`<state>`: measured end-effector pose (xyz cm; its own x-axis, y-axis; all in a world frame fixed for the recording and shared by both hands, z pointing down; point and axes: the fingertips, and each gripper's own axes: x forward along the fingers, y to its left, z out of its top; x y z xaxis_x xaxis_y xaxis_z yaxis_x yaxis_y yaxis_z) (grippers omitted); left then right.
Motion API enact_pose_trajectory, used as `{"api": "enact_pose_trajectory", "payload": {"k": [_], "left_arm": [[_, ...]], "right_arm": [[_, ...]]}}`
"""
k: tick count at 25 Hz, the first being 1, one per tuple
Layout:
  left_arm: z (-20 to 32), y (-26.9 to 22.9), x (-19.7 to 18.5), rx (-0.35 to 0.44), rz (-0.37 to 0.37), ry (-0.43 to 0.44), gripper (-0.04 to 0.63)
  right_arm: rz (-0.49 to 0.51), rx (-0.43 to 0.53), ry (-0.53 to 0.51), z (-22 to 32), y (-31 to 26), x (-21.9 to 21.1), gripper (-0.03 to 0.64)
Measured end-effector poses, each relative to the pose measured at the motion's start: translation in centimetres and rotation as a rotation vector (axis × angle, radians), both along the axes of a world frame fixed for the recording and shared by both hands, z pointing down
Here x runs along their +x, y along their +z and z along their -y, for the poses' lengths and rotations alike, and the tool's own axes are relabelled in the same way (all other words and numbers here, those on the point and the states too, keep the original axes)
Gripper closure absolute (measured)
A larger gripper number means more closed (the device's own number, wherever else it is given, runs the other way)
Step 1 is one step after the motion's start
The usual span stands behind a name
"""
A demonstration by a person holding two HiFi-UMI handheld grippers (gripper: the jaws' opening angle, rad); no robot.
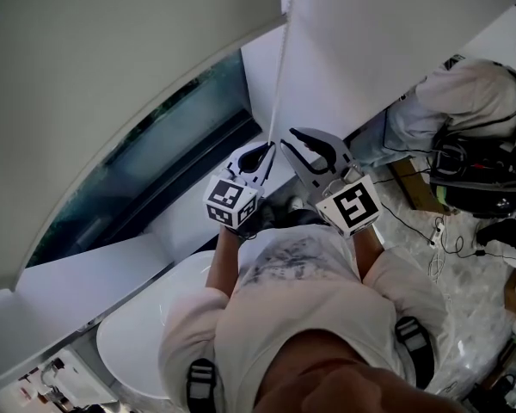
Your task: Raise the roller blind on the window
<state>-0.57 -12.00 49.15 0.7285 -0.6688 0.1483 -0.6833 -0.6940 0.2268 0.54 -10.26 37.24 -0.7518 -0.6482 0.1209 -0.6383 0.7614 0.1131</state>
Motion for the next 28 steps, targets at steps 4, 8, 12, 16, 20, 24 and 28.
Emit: {"api": "enact_pose_trajectory", "payload": {"k": [4,8,12,16,20,24,28], "left_arm": [[-0.3,-0.2,0.2,0.003,-0.002,0.000,0.586],[-0.4,-0.2,0.4,0.004,-0.002,-0.002,0.586],[-0.4,-0.1,0.4,0.005,-0.002,-0.006,0.586],[-0.6,-0.1,0.3,0.008,-0.004,-0.012,0.586],[-0.8,-0.1,0.2,0.011,-0.005,-0.013,0.586],[-0.9,-0.4,0.1,0.018,-0.008,-0.006,0.586],[-0.5,-0.1,0.7,0.016,-0.014,0.002,0.586]], "right_arm": [[0.035,0.090,-0.031,0.3,-4.8,-0.7,0.477],[0.073,0.144,-0.056,1.1,-8.1,-1.6,0.476],[0.117,0.191,-0.071,1.6,-11.1,-2.3,0.476],[0.126,0.231,-0.071,1.9,-13.1,-2.7,0.476],[0.137,0.227,-0.061,1.9,-13.9,-2.5,0.531],[0.178,0.147,-0.063,1.7,-13.5,-2.4,0.554],[0.230,0.135,-0.044,2.3,-13.2,-1.7,0.555]]}}
